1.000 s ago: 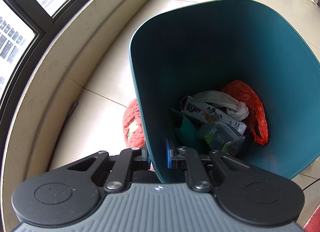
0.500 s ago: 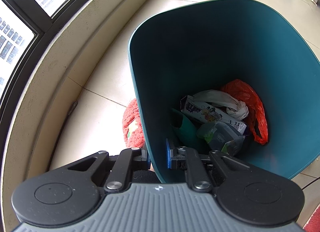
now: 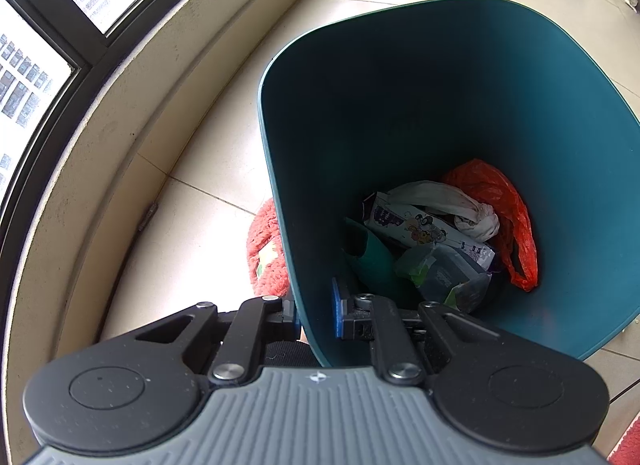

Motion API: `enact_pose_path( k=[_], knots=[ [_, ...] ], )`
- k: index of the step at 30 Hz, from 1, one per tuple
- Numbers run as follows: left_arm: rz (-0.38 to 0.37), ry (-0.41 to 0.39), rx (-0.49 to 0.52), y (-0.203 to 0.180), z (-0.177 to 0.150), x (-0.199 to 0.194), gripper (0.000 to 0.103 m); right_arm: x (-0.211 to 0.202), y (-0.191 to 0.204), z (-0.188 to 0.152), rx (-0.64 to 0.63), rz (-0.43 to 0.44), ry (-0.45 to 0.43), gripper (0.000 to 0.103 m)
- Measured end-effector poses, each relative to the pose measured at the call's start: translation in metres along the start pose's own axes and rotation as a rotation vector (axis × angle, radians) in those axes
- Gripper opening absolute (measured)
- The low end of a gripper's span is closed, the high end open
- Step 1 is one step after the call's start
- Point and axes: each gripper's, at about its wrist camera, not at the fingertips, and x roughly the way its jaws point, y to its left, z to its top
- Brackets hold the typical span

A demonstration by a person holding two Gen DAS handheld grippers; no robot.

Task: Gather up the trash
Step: 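Lower the right tool to the red snack wrapper and grasp it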

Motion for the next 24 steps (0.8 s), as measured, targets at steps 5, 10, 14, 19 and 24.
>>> enact_pose_path(
  k=[5, 10, 14, 19, 24],
  knots=[
    [0.000, -0.001, 0.001, 0.000, 0.000, 0.000, 0.014, -0.011, -0.006, -0.001, -0.033, 0.040, -0.010, 0.025],
    [-0.002, -0.001, 0.003, 0.000, 0.000, 0.000, 0.014, -0.006, 0.029, 0.003, -0.082, 0.111, -0.029, 0.040],
    [-0.008, -0.002, 0.009, 0.001, 0.000, 0.000, 0.014, 0.007, 0.075, -0.002, -0.314, 0.115, -0.033, 0.078],
    [-0.037, 0.033, 0.010, 0.002, 0.000, 0.006, 0.014, 0.033, 0.123, -0.018, -0.684, 0.047, 0.004, 0.078],
    [-0.040, 0.039, 0.015, 0.001, 0.001, 0.008, 0.014, 0.052, 0.140, -0.029, -0.913, -0.028, 0.018, 0.078]
  ],
)
